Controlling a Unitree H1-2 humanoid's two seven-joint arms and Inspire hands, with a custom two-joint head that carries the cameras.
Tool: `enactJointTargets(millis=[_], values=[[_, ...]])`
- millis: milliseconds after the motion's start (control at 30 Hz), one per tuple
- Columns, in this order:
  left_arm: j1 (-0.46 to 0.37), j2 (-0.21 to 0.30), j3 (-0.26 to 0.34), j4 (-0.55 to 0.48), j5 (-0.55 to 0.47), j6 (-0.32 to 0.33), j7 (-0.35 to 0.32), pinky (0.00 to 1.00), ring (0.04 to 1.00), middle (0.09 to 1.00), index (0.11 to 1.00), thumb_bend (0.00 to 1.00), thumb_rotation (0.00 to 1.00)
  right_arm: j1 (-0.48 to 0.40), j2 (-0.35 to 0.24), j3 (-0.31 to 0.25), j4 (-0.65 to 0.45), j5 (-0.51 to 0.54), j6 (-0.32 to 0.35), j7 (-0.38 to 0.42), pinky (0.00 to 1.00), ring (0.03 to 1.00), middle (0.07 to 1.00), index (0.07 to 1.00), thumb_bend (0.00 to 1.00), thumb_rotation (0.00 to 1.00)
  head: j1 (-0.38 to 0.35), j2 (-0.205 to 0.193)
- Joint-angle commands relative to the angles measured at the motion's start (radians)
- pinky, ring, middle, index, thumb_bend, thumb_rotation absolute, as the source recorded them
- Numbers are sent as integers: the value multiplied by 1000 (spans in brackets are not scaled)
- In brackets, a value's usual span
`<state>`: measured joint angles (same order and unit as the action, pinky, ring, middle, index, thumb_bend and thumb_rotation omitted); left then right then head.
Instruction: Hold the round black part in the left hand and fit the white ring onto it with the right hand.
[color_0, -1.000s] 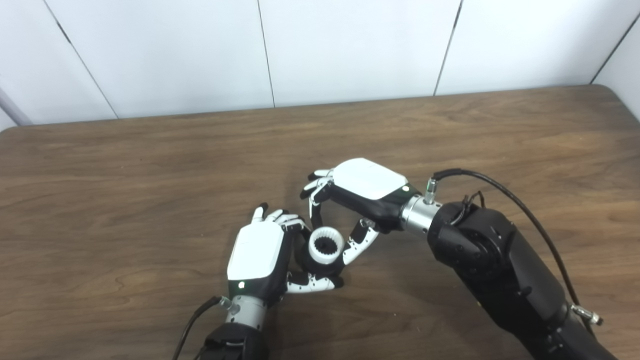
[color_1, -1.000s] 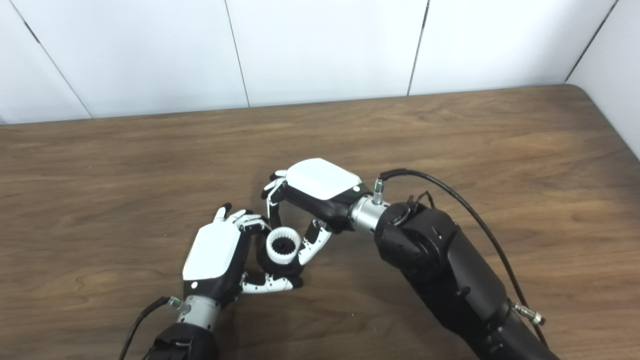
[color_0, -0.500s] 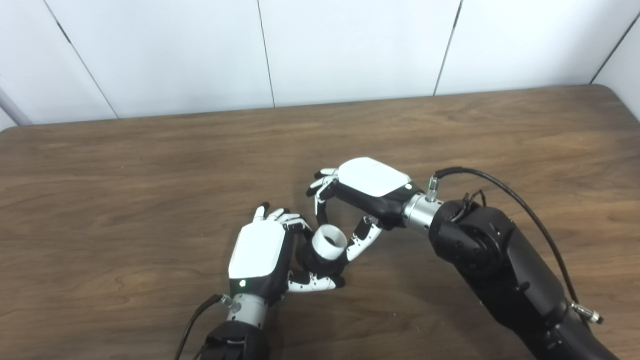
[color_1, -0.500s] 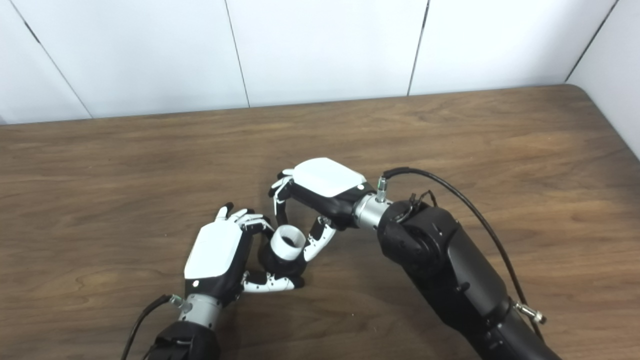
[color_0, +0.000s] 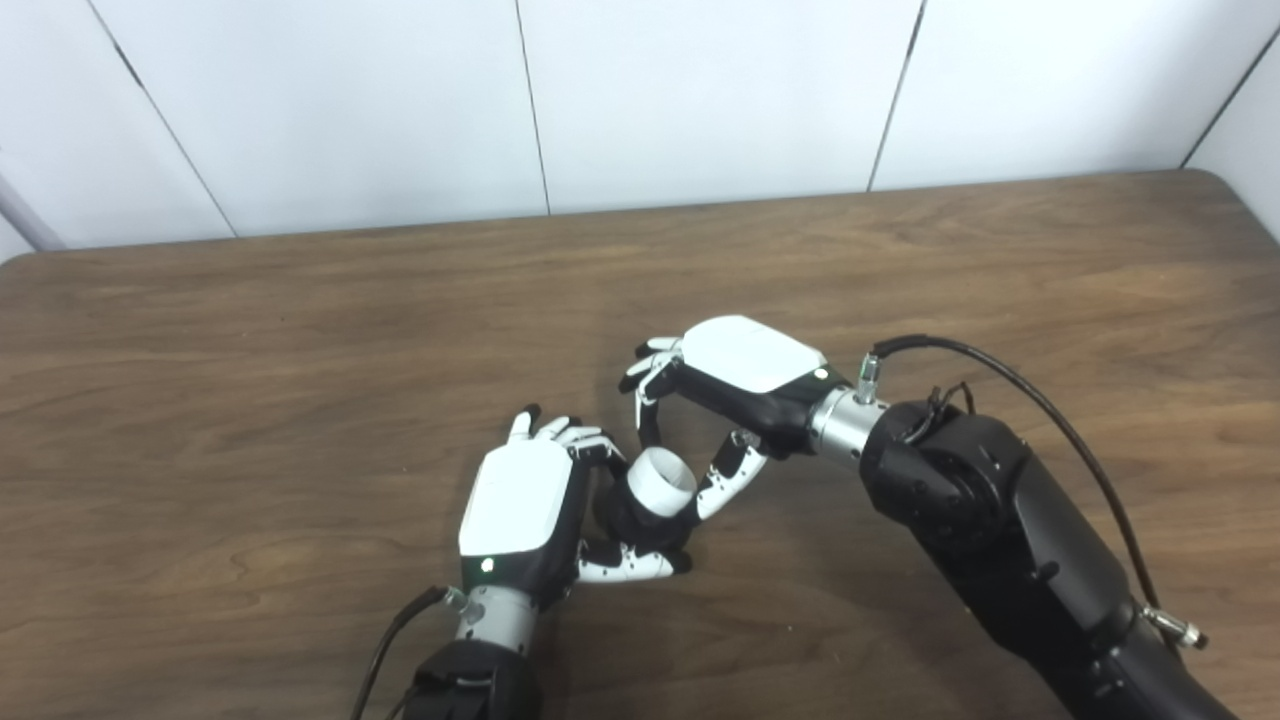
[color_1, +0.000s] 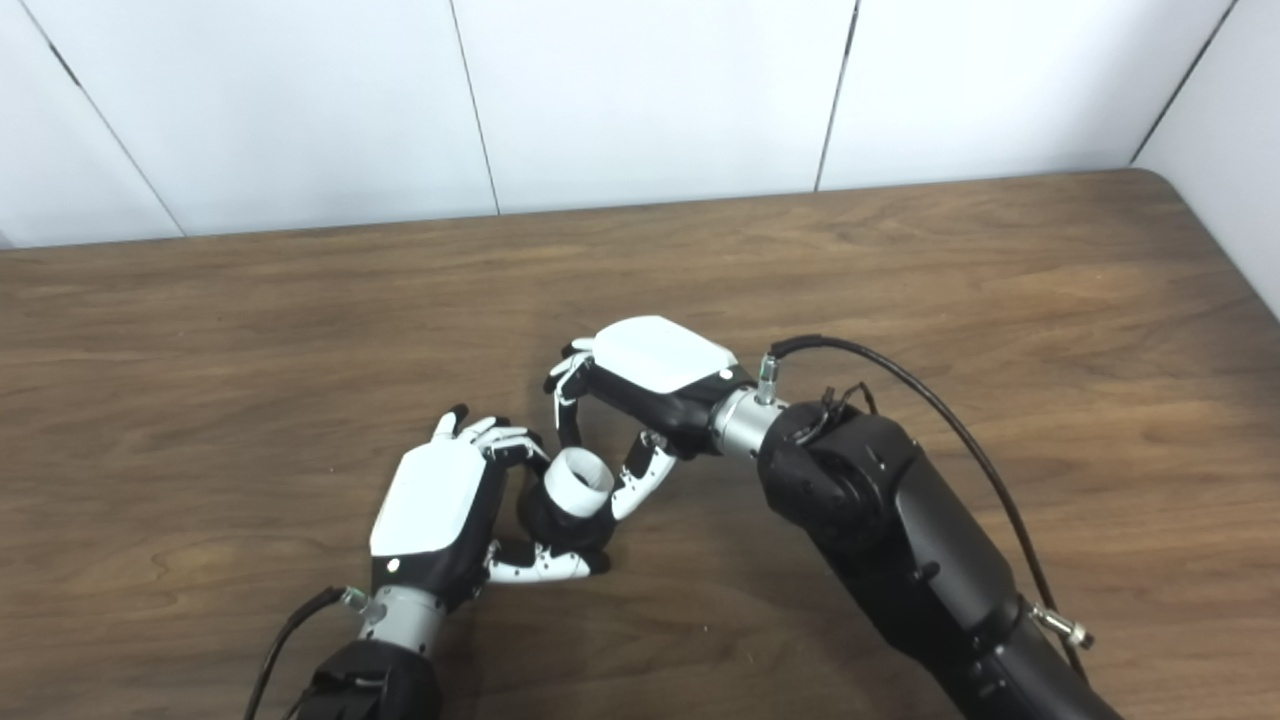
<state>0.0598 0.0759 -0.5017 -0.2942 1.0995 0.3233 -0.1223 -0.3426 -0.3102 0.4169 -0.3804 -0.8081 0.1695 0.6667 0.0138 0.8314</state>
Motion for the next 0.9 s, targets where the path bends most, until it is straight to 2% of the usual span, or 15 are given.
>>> enactJointTargets(millis=[0, 867], values=[[20, -5, -27, 28, -6, 3, -71, 1000, 877, 757, 482, 523, 55, -31, 4, -14, -26, 2, -7, -13, 891, 927, 827, 483, 525, 137, 1, 0], [11, -6, -34, 41, 3, 7, -68, 1000, 868, 753, 481, 524, 55, -44, 11, -11, -72, 3, 11, 15, 893, 927, 826, 483, 525, 137, 5, 3]])
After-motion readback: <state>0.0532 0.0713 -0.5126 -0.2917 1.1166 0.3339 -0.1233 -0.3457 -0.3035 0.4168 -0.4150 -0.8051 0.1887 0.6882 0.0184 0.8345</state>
